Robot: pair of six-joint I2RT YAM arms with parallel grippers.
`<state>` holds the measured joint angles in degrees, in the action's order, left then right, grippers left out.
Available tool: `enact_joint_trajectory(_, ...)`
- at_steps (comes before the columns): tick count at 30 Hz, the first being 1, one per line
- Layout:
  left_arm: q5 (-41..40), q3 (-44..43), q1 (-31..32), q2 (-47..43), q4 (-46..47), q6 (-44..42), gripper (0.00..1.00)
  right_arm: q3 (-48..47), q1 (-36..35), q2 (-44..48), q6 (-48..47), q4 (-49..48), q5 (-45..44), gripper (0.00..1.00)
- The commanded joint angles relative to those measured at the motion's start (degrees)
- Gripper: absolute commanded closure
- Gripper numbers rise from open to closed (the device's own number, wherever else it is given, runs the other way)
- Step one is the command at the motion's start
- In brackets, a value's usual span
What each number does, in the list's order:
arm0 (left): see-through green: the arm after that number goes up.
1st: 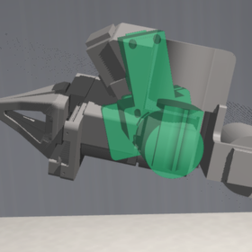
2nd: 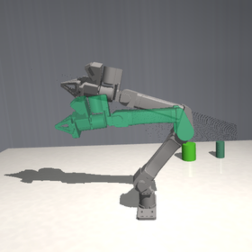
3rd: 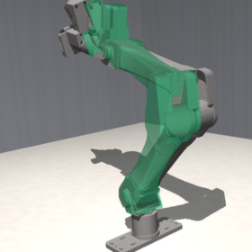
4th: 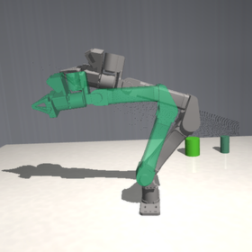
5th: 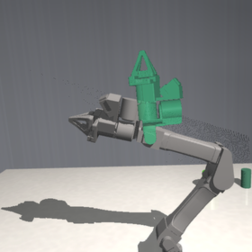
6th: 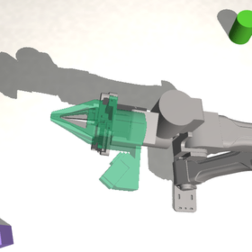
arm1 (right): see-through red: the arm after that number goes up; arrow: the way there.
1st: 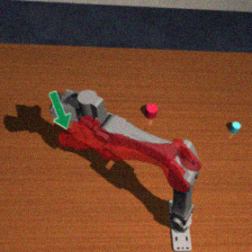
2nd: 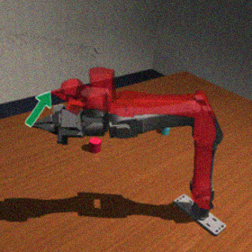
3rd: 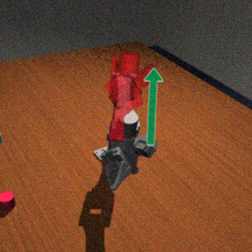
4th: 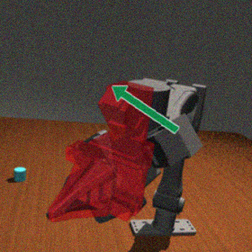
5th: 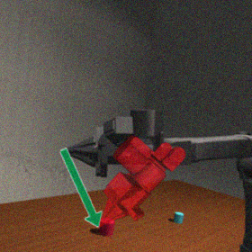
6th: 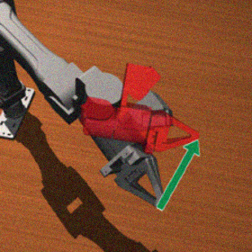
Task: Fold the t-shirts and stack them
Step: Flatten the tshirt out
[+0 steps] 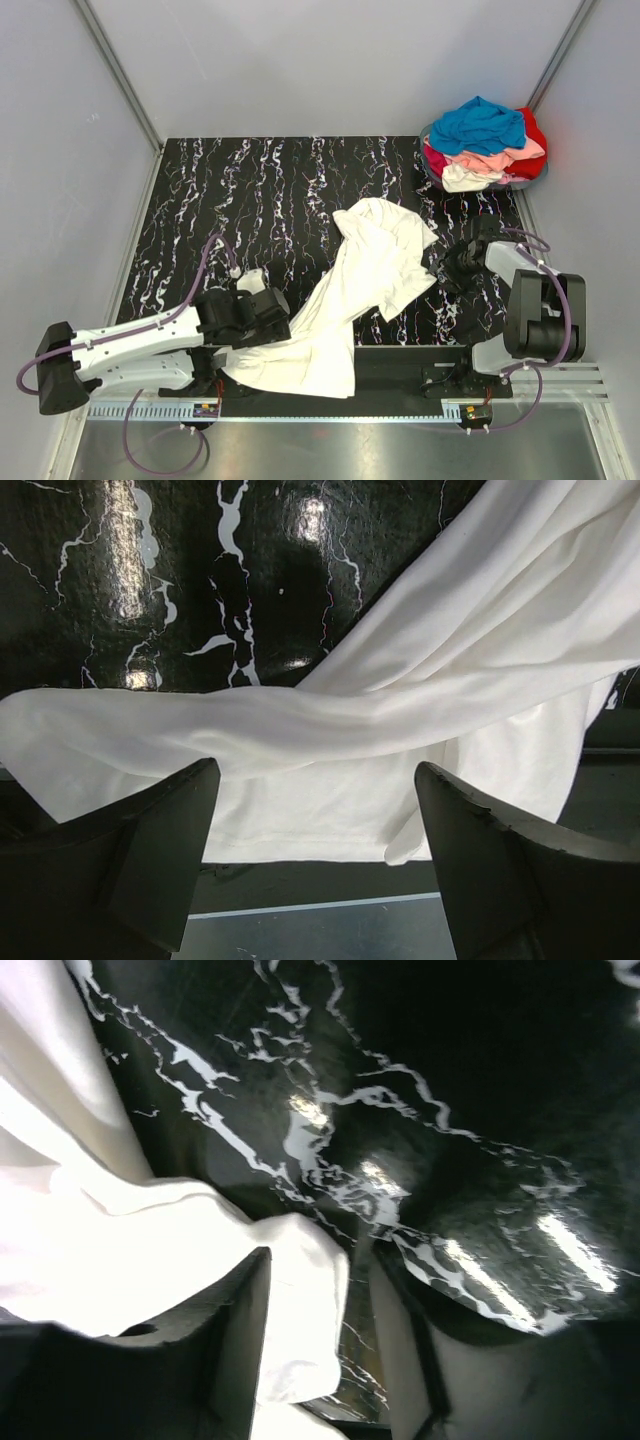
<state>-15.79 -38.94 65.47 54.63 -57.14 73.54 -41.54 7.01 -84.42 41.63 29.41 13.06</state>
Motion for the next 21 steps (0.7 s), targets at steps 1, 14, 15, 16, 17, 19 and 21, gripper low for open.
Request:
enact_joint_trajectory(1,-2.3,0.4,0.4,-1.0,1.7,1.0,0.15,1.1,-2.2,-2.7,-0.2,-4.4,0.7,0.5)
enact_joint_trajectory(14,-2.7,1.1,0.4,-4.2,-2.1,3.3,0.14,-21.2,-0.3,8.1,-3.3,13.0,-6.9,1.0)
enact_joint_trajectory(15,-2.7,0.6,0.4,-4.1,-2.4,3.2,0.14,-28.9,0.6,8.1,-3.4,14.6,-7.4,1.0)
enact_joint_trajectory(16,-2.8,0.4,0.4,-4.1,-3.1,3.2,0.14,-32.7,1.3,7.7,-3.7,16.3,-7.7,1.0)
enact_joint_trajectory(17,-2.8,0.2,0.4,-4.1,-3.3,3.1,0.15,-36.4,1.9,6.6,-4.0,19.6,-8.4,1.0)
enact_joint_trajectory(19,-2.8,-0.1,0.4,-4.2,-4.2,3.5,0.15,-44.0,3.0,5.8,-4.4,22.0,-9.0,1.0)
enact_joint_trajectory(21,-2.6,0.3,0.4,-4.7,-3.9,4.2,0.15,-45.6,4.0,5.8,-4.4,22.8,-10.0,1.0)
